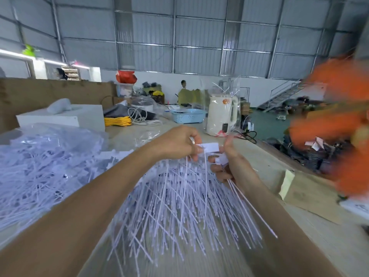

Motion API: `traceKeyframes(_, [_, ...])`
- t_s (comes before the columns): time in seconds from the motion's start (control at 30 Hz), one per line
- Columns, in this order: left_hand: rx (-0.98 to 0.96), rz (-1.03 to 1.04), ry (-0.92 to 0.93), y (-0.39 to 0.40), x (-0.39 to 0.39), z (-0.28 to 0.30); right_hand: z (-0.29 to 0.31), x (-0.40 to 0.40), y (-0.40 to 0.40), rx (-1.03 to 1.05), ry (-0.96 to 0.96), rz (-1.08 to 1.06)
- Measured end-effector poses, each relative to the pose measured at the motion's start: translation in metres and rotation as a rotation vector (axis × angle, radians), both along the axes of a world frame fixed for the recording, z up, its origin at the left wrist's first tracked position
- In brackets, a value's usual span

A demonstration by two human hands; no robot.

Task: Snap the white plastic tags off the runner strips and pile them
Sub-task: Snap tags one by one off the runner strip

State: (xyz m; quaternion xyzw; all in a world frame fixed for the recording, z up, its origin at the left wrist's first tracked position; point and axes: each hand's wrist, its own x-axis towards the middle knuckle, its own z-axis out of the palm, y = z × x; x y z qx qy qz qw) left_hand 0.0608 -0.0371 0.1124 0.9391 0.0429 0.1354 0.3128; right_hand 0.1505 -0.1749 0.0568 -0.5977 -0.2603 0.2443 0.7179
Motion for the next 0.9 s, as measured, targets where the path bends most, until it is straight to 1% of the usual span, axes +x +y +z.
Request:
traceKeyframes(0.07, [0.048, -0.013, 0.001, -0.005, 0.0, -0.001, -0.001, -0.009, 0.003, -0.054, -0.149, -0.052])
traceKeyframes(0.13, [0.067, -0.008, -0.019, -0.008, 0.0, -0.002, -0.002, -0.015, 0.005, 0.017, -0.224, -0.14])
traceKeyframes(0.27, [-0.08, 0.022, 0.017, -0.004, -0.003, 0.004, -0.001, -0.017, 0.006, 0.151, -0.189, -0.211])
traceKeyframes(0.43, [-0.128, 0.072, 0.005, -0.006, 0.001, 0.004, -0.002, -0.017, 0.008, 0.226, -0.19, -0.254])
traceKeyframes(0.6, [-0.194, 0.044, -0.037, -0.012, 0.008, 0.005, -0.001, -0.017, 0.007, 0.315, -0.18, -0.303])
traceKeyframes(0.77, [-0.413, -0.024, -0.063, -0.016, 0.012, 0.003, -0.001, -0.016, 0.006, 0.409, -0.174, -0.318])
traceKeyframes(0.9, [-0.65, -0.081, -0.02, -0.02, 0.014, 0.002, 0.0, -0.013, 0.003, 0.454, -0.212, -0.313])
